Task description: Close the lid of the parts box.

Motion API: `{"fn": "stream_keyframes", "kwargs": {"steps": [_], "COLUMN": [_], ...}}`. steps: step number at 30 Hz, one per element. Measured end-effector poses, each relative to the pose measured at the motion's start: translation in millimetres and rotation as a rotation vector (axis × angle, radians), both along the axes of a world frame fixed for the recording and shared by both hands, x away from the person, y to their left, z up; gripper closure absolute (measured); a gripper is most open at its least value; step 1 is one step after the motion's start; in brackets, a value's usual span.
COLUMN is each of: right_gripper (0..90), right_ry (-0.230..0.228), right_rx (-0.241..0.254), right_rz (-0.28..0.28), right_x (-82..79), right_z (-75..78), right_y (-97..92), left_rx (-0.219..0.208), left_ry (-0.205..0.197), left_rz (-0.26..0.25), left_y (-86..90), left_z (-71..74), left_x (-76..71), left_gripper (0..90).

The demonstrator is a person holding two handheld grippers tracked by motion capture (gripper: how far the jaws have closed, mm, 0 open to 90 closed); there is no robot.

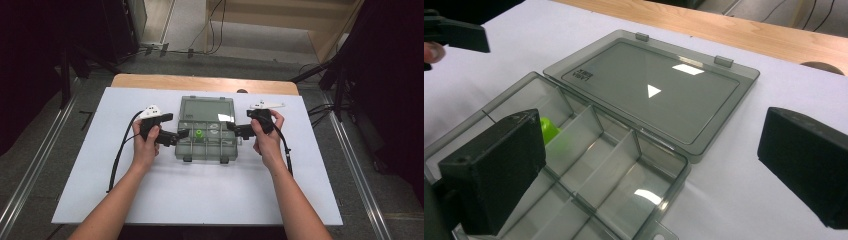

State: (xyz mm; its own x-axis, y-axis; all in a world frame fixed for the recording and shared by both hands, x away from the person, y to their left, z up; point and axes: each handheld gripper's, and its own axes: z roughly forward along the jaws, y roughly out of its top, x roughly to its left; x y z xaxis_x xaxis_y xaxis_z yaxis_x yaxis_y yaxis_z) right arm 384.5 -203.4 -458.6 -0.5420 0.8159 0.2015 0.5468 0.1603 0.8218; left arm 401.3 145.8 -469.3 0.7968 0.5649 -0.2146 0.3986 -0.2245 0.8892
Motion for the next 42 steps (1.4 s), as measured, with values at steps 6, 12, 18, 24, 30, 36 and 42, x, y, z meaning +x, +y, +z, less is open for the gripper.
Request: {"fn": "stream_keyframes", "kwargs": {"steps": [6,12,18,24,30,36,42], "right_gripper": [0.0,0.0,0.0,0.0,0.0,0.0,5.0], "right_ry": [0.016,0.022,0.047,0.071,0.106,0.141,0.211], "right_rx": [0.006,0.006,0.026,0.034,0.058,0.113,0.158], "right_rz": [-0.007,-0.005,-0.015,-0.022,-0.008,-0.012,-0.056], "right_x": [8.0,15.7,23.3,31.4,37.6,42.8,50.7], "right_z": [-1.8,-4.3,-9.2,-14.5,-22.3,-27.8,-32.2], "right_y": [1.8,5.3,5.5,6.5,8.6,6.6,3.7], "left_rx": [0.007,-0.006,-0.003,0.015,0.008,-0.019,-0.025], "left_ry": [0.016,0.052,0.08,0.117,0.154,0.179,0.223], "left_rz": [0.003,0.022,0.03,0.041,0.055,0.076,0.076], "left_y": [-3.7,-5.1,-7.8,-13.6,-15.6,-14.0,-15.1], "left_z": [1.2,-2.2,-6.1,-13.4,-17.0,-15.2,-17.0], "left_x": [12.7,25.9,36.1,45.5,53.8,61.2,69.1], "left_gripper": [0.0,0.0,0.0,0.0,0.0,0.0,2.2]}}
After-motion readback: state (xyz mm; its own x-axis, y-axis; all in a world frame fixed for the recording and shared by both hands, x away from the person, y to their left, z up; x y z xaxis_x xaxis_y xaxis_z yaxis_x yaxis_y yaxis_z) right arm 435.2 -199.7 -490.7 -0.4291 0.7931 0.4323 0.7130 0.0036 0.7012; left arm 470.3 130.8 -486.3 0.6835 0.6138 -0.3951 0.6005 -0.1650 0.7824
